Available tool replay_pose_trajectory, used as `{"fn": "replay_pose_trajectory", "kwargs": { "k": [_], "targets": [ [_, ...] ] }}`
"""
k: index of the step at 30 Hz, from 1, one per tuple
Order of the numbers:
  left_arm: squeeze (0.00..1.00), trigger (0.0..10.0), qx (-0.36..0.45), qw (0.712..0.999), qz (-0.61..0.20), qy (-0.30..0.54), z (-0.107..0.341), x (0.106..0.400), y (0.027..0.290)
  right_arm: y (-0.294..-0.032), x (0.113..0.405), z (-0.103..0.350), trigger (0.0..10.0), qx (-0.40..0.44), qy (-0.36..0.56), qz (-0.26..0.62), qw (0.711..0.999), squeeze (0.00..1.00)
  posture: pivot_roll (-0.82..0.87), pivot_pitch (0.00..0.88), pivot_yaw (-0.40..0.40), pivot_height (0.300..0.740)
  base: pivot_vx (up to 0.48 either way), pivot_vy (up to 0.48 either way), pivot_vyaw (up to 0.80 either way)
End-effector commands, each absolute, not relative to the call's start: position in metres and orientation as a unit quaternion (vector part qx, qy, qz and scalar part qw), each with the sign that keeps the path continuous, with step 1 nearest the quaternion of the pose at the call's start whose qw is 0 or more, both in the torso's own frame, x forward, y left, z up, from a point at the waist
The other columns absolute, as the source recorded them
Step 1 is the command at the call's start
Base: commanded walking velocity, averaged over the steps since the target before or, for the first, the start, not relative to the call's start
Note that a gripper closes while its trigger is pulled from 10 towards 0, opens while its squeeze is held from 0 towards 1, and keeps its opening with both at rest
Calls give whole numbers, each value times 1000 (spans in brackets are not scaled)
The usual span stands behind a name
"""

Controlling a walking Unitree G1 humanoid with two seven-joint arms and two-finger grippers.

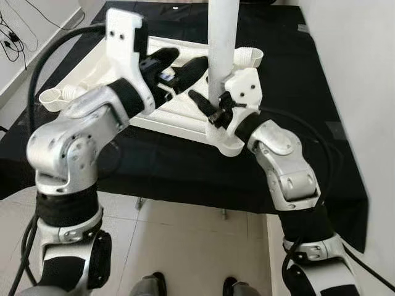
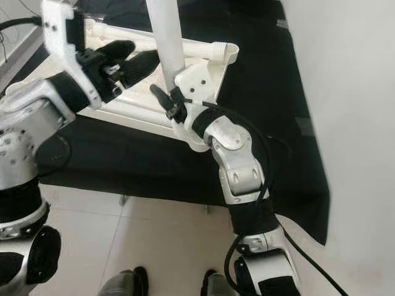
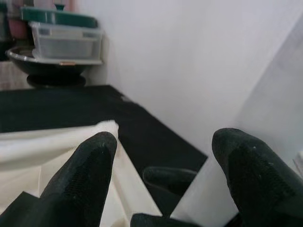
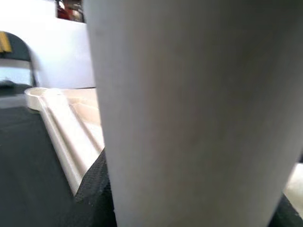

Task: Building children table

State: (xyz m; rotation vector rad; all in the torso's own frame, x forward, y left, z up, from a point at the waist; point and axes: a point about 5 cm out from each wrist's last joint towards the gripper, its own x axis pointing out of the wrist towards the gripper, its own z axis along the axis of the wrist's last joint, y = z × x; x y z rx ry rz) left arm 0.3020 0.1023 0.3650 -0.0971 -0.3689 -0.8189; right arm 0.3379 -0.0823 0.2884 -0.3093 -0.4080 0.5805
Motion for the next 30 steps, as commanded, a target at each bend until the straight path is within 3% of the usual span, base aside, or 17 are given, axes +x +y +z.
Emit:
{"fn": "replay_pose_trajectory", "kwargs": {
  "k": [1, 3, 13, 20, 27, 30],
  "targets": [
    [0, 10000, -37, 866, -452, -213, 378, 291, 83, -66, 338, 280, 10000, -176, -183, 304, 918, 0, 13, 140, 10, 740, 0, 0, 0],
    [0, 10000, -34, 854, -467, -225, 383, 290, 78, -72, 349, 275, 10000, -178, -157, 266, 934, 0, 15, 130, 12, 740, 0, 0, 0],
    [0, 10000, -21, 835, -483, -263, 401, 271, 88, -71, 353, 261, 10000, -184, -107, 281, 936, 0, 15, 113, 6, 740, 0, 0, 0],
    [0, 10000, -14, 803, -515, -300, 418, 247, 103, -81, 366, 254, 10000, -77, -51, 243, 965, 0, 11, 100, 5, 740, 0, 0, 0],
    [0, 10000, -18, 807, -497, -318, 428, 241, 110, -56, 348, 265, 10000, -84, -93, 331, 935, 0, 2, 97, 4, 740, 0, 0, 0],
    [0, 10000, -23, 807, -491, -328, 432, 236, 113, -52, 345, 267, 10000, -61, -99, 333, 936, 0, 2, 96, 4, 740, 0, 0, 0]
  ]
}}
